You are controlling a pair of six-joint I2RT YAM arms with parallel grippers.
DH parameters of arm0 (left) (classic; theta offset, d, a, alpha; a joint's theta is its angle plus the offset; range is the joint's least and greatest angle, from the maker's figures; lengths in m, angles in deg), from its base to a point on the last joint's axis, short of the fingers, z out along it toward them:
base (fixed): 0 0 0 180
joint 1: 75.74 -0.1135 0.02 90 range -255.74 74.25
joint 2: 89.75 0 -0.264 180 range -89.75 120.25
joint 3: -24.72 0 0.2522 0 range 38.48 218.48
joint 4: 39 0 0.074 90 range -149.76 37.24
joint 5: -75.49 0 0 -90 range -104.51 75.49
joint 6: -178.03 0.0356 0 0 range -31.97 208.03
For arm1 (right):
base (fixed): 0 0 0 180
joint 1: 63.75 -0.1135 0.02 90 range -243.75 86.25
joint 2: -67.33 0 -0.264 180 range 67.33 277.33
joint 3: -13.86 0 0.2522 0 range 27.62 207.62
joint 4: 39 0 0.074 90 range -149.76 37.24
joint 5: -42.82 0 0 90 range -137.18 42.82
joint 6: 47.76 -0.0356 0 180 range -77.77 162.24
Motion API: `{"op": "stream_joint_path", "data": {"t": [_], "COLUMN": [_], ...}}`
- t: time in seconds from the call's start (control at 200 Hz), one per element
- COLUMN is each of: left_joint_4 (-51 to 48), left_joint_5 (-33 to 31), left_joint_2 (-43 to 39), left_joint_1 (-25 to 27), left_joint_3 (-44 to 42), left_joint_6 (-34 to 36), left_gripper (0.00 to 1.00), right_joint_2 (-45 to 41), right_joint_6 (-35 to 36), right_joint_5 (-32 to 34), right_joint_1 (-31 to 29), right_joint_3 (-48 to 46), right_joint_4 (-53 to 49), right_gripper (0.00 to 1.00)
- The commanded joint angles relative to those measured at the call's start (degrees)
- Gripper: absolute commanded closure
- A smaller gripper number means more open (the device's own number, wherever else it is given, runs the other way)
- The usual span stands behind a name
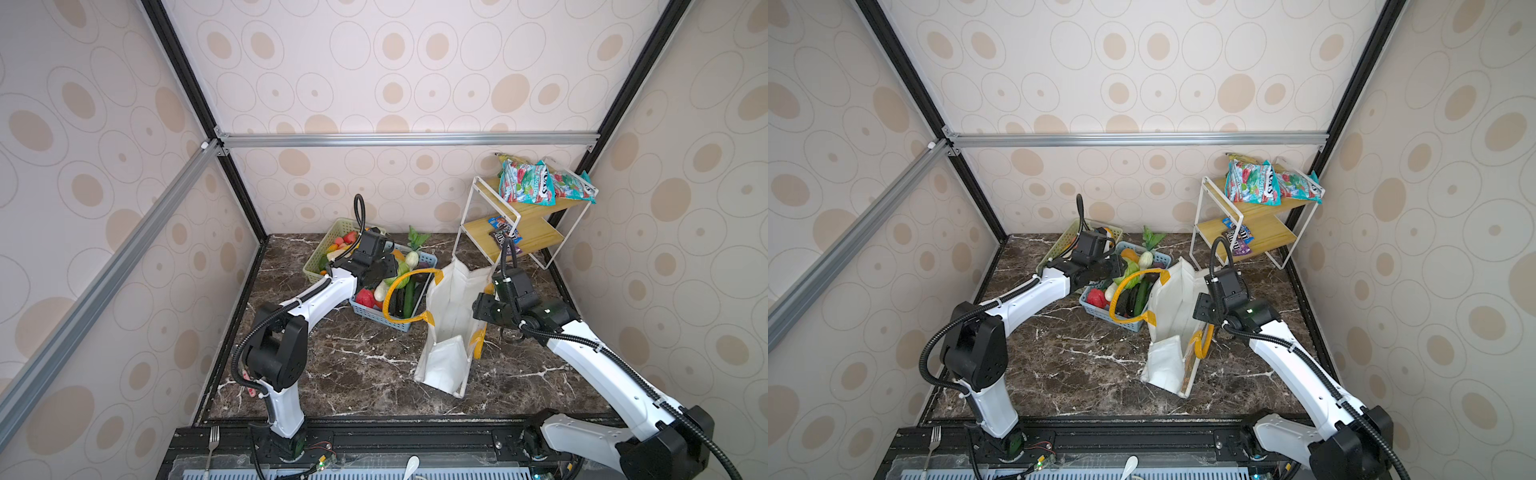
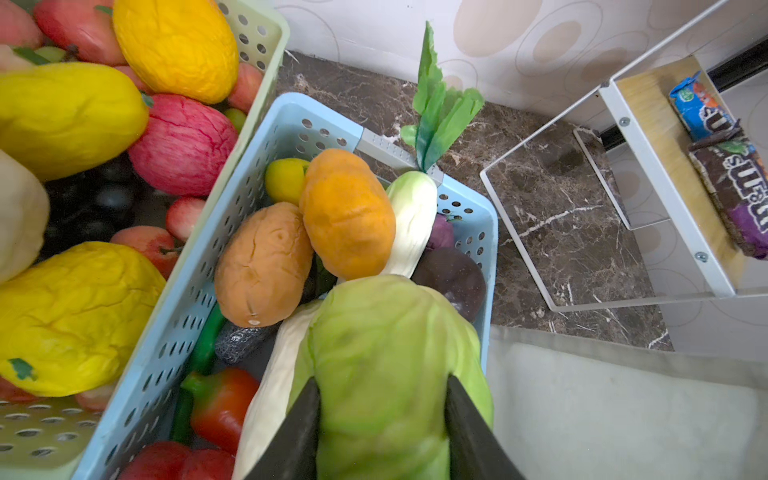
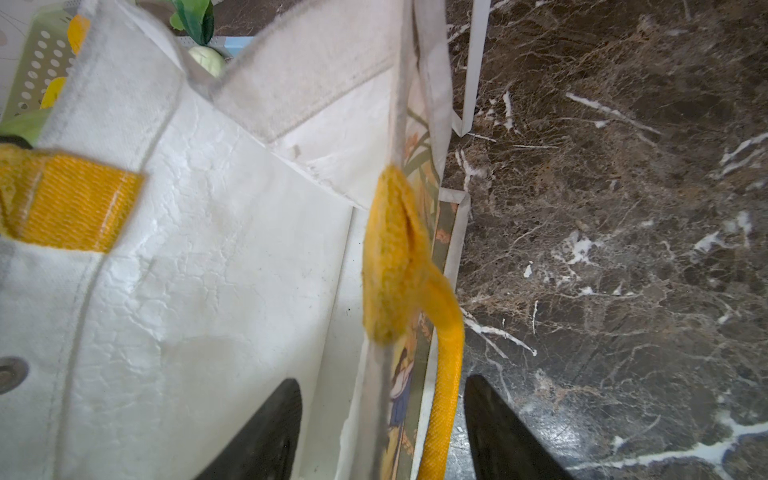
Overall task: Place the food into the grocery bag and tie it
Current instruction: 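Close the left gripper on the green cabbage and lift it from the basket, then carry the cabbage with the left gripper over the open white bag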
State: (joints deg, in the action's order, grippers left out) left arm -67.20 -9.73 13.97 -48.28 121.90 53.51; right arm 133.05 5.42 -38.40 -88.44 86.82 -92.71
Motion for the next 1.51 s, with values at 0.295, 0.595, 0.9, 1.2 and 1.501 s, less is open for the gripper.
{"op": "stream_joint_path", "data": {"t": [0.295,0.595,0.9,1.2,1.501], "left_joint_4": [-2.13,-2.72,-1.31,2.47,3.89], "left_joint_5": [-5.77,-2.67,4.24,10.2,9.4], "left_joint_2": [-5.66,-9.42,-13.0,-13.57,-10.28], "left_joint_1": [-3.46,-4.67,-0.6,7.72,18.26], "left_joint_3": [4.14,7.3,10.17,11.32,11.2], "left_joint_6": [4.16,5.44,4.66,3.0,2.45], "left_gripper": [0.64,0.64,0.65,0.65,0.66], "right_joint_2": [-0.06,-0.72,-1.42,-3.11,-3.95], "right_joint_6": [-0.3,-0.03,0.28,0.4,0.57], "right_joint_5": [-0.1,-0.16,-0.42,-0.72,-1.22], "right_joint_1": [-0.15,-0.18,-0.12,-0.11,-0.13], "right_joint_3": [0.61,0.28,0.23,0.31,1.36], "right_joint_4": [-1.5,-1.72,-1.34,-2.05,-3.71], "right_gripper": [0.35,0.34,0.33,0.32,0.32]}}
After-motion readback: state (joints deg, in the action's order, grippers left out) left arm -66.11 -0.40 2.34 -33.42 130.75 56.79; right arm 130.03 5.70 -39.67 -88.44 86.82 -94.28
